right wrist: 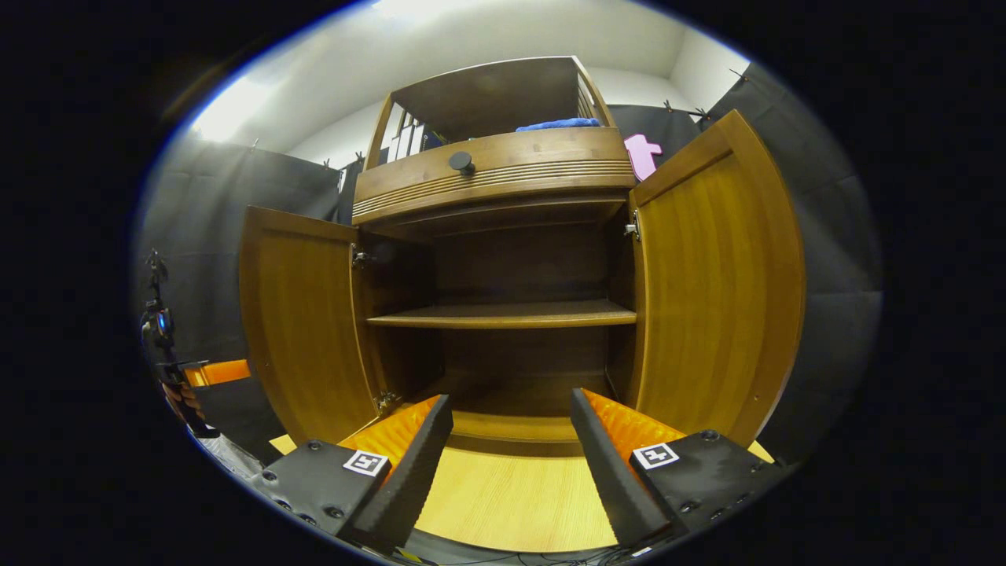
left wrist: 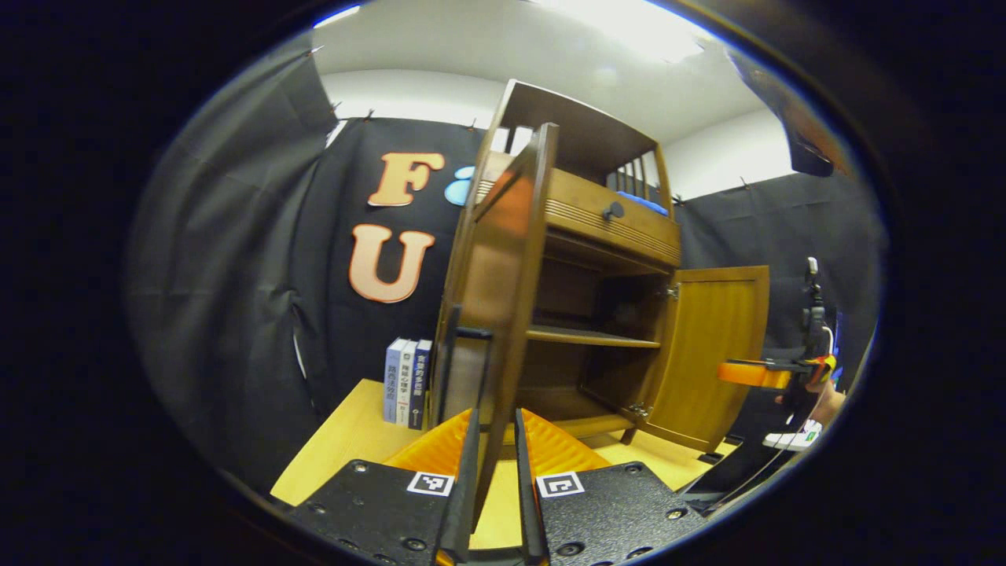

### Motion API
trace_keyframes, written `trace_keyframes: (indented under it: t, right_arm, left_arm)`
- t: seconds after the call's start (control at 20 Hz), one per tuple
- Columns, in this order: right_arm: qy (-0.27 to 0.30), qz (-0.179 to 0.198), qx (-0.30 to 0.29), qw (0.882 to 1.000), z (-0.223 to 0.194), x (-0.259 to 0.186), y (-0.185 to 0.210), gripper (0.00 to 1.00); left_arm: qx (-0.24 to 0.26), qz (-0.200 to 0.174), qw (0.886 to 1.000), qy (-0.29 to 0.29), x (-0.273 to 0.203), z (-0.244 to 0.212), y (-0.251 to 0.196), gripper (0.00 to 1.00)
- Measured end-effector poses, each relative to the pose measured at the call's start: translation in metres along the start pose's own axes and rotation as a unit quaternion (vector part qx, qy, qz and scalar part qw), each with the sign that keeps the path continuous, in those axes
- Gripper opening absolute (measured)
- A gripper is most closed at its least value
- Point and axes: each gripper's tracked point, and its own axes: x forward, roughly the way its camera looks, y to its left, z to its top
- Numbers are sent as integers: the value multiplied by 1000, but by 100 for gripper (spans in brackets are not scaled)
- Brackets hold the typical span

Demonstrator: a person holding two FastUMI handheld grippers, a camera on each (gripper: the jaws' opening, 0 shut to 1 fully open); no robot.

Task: Open the right door of the double-door shoe cabinet with the right hand, and open the left door with the left hand.

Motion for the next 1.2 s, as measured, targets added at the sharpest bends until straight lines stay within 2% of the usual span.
trace_keyframes:
  t: [0.1, 0.15, 0.35, 0.4, 0.45, 0.5, 0.55, 0.6, 0.65, 0.8, 0.85, 0.9, 0.95, 1.1, 1.2]
  right_arm:
    - [-2, 3, 2, 1000, 0, 1, 1, 100]
    - [-1, 4, 4, 1000, 0, 1, 1, 98]
    - [-4, -3, 3, 1000, 0, -4, -4, 98]
    - [-5, -8, 3, 1000, 0, -6, -7, 98]
    - [-6, -13, 3, 1000, 0, -10, -11, 98]
    - [-8, -18, 5, 1000, 0, -14, -14, 98]
    - [-10, -24, 6, 1000, 1, -18, -19, 98]
    - [-11, -32, 7, 999, 1, -21, -24, 90]
    - [-13, -40, 7, 999, 2, -26, -28, 90]
    - [-17, -61, 4, 998, 4, -38, -40, 90]
    - [-16, -67, 2, 998, 3, -42, -43, 90]
    - [-15, -72, 0, 997, 1, -45, -46, 90]
    - [-14, -77, -1, 997, 0, -47, -48, 90]
    - [-5, -89, -2, 996, -6, -52, -54, 90]
    - [-4, -92, -1, 996, -6, -54, -55, 97]
  left_arm:
    - [13, -38, 999, -5, -1, 9, -31, 24]
    - [11, -58, 998, -9, 0, 13, -49, 23]
    - [-30, -136, 990, -22, 10, 23, -117, 23]
    - [-41, -144, 988, -26, 15, 25, -127, 18]
    - [-54, -147, 987, -32, 22, 29, -133, 29]
    - [-69, -148, 986, -39, 28, 32, -138, 18]
    - [-79, -144, 986, -43, 36, 35, -141, 18]
    - [-78, -130, 987, -47, 43, 36, -138, 24]
    - [-69, -114, 990, -51, 50, 38, -135, 17]
    - [-15, -69, 996, -58, 71, 39, -131, 17]
    - [4, -63, 996, -60, 76, 39, -134, 24]
    - [20, -57, 996, -62, 79, 38, -138, 17]
    - [34, -51, 996, -63, 83, 36, -142, 24]
    - [71, -26, 995, -67, 95, 31, -148, 33]
    - [75, -14, 994, -74, 98, 28, -153, 37]
